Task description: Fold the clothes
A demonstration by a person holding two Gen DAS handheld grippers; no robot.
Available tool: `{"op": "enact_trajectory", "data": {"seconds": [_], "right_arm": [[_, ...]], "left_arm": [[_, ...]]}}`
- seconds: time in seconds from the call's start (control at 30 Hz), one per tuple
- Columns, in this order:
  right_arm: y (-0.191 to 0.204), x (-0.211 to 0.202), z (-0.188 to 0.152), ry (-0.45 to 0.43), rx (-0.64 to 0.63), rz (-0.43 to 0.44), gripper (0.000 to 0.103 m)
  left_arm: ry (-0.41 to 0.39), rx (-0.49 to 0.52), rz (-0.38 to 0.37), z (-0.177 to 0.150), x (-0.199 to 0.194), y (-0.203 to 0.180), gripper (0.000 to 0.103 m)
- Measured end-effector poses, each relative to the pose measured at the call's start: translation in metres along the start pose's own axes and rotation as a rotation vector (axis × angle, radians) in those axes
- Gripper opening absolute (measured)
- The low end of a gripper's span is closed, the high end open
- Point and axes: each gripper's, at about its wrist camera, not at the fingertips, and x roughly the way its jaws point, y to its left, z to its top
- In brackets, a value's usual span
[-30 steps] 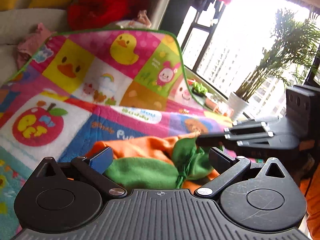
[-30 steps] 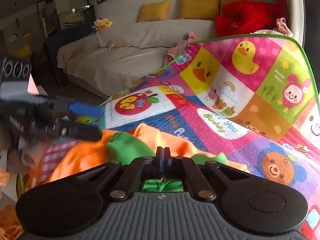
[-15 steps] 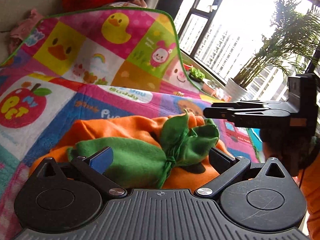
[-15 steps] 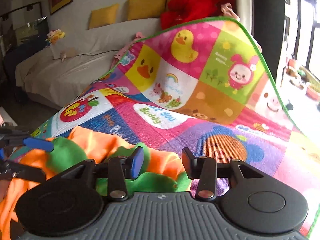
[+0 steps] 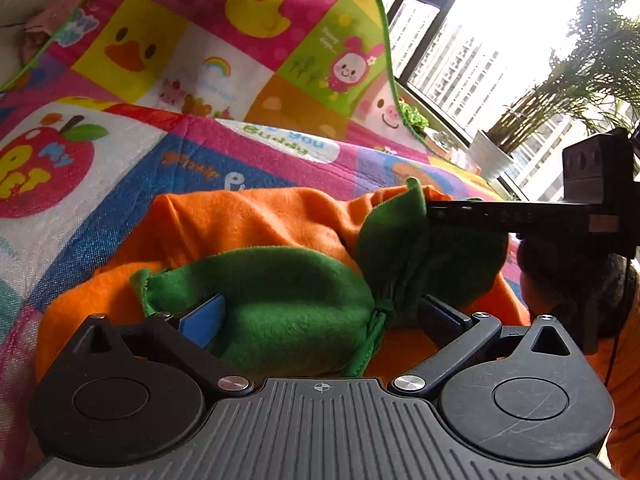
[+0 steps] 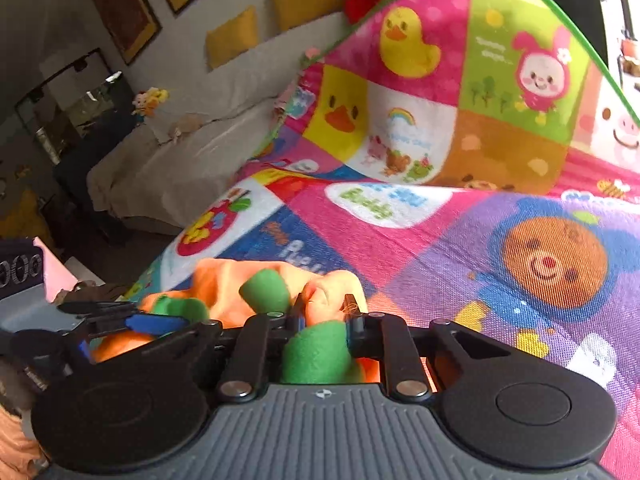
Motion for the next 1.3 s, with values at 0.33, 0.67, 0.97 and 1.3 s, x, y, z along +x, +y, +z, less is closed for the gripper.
{"op": "enact_trajectory", "data": {"seconds": [0.33,0.67,0.97,1.3], "right_arm": [[0.096,-0.101,-0.074,-0.012,-0.36,-0.055,0.014],[0.124,-0.117,-0.141,0.075,-0.457,-0.112,0.017],[0.09,-0.165,-0.112,-0.069,-0.059,-0.141,0.064],[0.052,-0.092,-0.143,0.068,0.235,-0.08,0.06]], "left_arm": [[-0.27,0.032,0.047,0.022,-0.103,-0.031,0.103],[-0.108,0.124,0.23,-0.016,-0.076,-0.042,0.103],[0.025,0.315,0.345,-0.092,-0.085,-0.041,0.103],[-0.019,-0.13,0.022,-0.065,-0.107,-0.003,0.103]]}}
